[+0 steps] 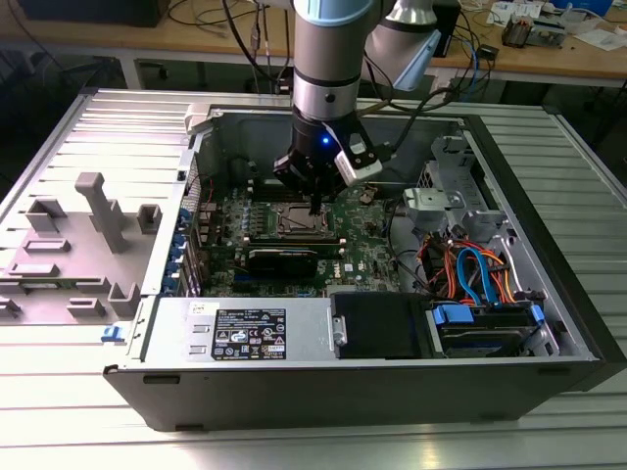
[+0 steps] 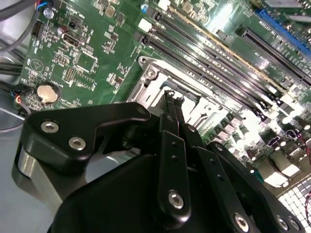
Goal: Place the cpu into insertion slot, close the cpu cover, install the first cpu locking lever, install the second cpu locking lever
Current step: 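Install the second cpu locking lever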
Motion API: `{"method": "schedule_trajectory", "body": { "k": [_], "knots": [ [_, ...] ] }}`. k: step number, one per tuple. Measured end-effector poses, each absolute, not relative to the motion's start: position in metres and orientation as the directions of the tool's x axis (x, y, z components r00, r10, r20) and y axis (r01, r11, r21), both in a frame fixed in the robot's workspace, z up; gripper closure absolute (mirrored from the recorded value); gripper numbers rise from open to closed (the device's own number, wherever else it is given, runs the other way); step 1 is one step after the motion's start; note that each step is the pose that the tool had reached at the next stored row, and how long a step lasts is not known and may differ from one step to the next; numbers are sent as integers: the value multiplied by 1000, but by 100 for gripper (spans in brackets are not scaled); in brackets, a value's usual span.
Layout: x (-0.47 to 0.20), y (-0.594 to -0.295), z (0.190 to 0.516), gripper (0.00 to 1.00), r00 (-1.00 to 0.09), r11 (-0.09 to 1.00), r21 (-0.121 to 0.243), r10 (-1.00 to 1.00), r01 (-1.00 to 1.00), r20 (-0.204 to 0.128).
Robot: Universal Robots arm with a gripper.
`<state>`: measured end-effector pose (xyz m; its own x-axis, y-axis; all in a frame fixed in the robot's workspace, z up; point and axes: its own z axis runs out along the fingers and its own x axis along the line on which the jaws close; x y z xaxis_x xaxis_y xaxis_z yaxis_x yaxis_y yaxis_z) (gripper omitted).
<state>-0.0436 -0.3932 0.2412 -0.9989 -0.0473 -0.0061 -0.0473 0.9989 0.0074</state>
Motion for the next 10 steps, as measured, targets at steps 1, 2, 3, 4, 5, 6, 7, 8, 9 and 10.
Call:
{"method": "schedule_trajectory", "body": {
  "k": [1, 2, 3, 4, 5, 6, 7, 8, 9, 10],
  "knots": [
    [-44, -395, 241, 89, -999, 999, 7, -47, -47, -6],
    [-45, -396, 241, 89, -999, 999, 7, -48, -48, -6],
    [-45, -398, 241, 89, -999, 999, 7, -47, -47, -6],
    [-45, -401, 241, 89, -999, 999, 6, -47, -47, -6],
    [-46, -404, 241, 89, -999, 999, 6, -47, -47, -6],
    [-46, -406, 241, 89, -999, 999, 6, -47, -47, -6],
    [-47, -407, 241, 89, -999, 999, 6, -47, -47, -6],
    [-48, -408, 241, 89, -999, 999, 6, -47, -47, -6],
    [-51, -410, 241, 89, -999, 999, 6, -47, -47, -6],
    [-54, -412, 241, 89, -999, 999, 6, -47, -47, -6]
  ]
}}
